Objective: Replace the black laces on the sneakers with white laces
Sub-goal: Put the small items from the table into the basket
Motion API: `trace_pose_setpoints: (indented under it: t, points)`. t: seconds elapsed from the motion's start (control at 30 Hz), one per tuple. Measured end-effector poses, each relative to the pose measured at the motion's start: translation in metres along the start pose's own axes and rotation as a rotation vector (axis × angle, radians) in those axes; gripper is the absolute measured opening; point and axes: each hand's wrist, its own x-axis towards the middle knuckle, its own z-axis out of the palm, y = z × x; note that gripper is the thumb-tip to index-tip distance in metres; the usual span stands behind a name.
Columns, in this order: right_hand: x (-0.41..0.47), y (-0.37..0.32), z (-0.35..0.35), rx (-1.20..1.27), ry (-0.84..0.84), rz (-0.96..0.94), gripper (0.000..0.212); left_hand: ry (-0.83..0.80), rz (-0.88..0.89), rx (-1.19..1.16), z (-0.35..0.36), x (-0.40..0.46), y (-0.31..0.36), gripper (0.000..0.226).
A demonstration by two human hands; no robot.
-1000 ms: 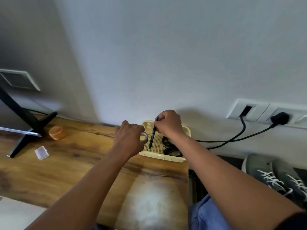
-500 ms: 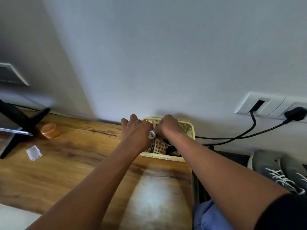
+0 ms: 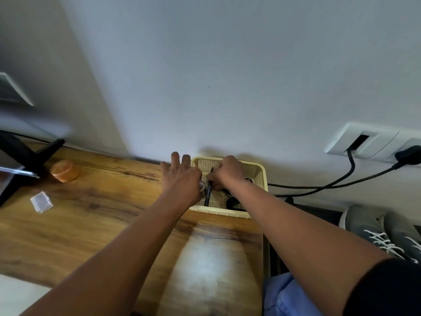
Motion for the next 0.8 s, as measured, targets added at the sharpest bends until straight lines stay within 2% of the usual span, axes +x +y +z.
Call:
trace_pose_setpoints:
  t: [0.2,0.33,0.43,0.53,0.67,0.8]
  points:
    - [-0.005,0.008,0.002,0.043,0.027,-0.049,0.022,-0.029,-0.014,-0.03,-0.001,-0.004,0.005,0.028]
    - [-0.007,0.009,-0.01,-0.002,0.022,-0.045,0.023,-0.04,0.024,-0.073,-0.006,-0.004,0.008,0.036]
    - [-0.007,0.009,-0.027,-0.209,0.148,-0.165,0.017,-0.042,0.052,-0.149,-0.018,-0.001,0.006,0.05]
    - [-0.015,-0.005,-0.032,-0.327,0.302,-0.332,0.026,-0.043,0.034,-0.211,-0.029,-0.005,-0.014,0.057]
    - [-0.043,-0.038,-0.017,-0.241,0.333,-0.53,0.02,-0.012,-0.077,-0.281,-0.035,-0.025,-0.055,0.056]
    - [-0.077,-0.075,0.014,-0.146,0.207,-0.68,0.011,-0.038,-0.323,-0.452,-0.039,-0.049,-0.119,0.048]
